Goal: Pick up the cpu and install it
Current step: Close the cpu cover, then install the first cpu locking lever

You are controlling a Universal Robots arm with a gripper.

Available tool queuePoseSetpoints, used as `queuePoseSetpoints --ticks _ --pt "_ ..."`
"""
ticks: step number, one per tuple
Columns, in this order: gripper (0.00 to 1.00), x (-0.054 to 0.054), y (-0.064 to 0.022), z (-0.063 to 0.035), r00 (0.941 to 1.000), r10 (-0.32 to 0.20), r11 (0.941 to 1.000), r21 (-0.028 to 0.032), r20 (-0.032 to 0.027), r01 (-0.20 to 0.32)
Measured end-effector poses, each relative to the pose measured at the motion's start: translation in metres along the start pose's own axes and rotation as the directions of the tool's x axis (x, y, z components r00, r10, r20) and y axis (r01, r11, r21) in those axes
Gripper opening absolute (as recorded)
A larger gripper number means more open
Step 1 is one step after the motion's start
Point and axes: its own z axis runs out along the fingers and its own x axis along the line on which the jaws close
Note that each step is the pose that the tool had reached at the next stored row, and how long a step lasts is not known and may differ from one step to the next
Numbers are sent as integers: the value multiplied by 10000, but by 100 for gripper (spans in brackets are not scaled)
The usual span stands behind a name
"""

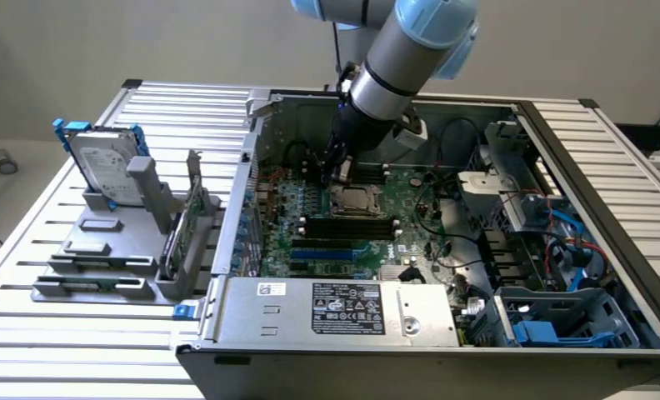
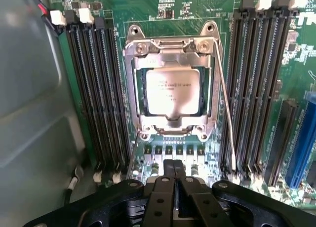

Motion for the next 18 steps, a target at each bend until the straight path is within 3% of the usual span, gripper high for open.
queuePoseSetpoints --ticks 5,18 --pt "11 1 -62 -102 10000 -3 10000 1 -9 3" --pt "11 1 -62 -103 10000 -4 10000 3 -17 4"
